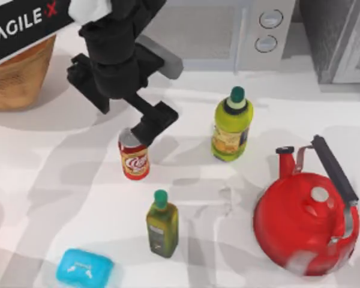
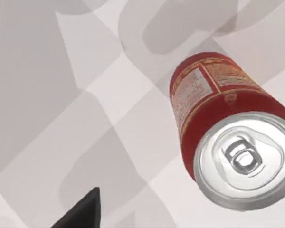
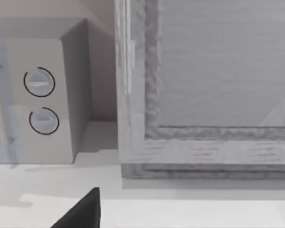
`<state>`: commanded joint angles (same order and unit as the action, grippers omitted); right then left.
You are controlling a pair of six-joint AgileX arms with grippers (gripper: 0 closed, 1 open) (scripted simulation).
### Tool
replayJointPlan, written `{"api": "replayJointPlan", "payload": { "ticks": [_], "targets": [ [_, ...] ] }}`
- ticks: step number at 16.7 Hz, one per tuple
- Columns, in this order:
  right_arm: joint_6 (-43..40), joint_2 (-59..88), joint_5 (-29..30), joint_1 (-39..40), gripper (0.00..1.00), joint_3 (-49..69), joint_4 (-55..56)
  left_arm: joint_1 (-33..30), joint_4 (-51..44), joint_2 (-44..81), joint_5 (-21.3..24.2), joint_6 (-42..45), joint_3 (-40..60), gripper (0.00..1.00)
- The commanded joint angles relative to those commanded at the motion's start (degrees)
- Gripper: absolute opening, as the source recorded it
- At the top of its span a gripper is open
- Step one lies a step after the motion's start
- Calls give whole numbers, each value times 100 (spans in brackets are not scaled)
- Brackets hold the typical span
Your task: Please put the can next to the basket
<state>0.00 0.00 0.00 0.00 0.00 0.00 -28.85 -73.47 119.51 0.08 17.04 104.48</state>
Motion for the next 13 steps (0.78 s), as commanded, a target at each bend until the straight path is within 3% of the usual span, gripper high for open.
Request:
{"api": "replayJointPlan", "payload": {
  "ticks": [8,13],
  "targets": [
    [0,0,0,0,100,0,0,-23,-88,183,0,29,136,100],
    [0,0,0,0,100,0,0,-35,709,309,1,41,-513,100]
  ]
}}
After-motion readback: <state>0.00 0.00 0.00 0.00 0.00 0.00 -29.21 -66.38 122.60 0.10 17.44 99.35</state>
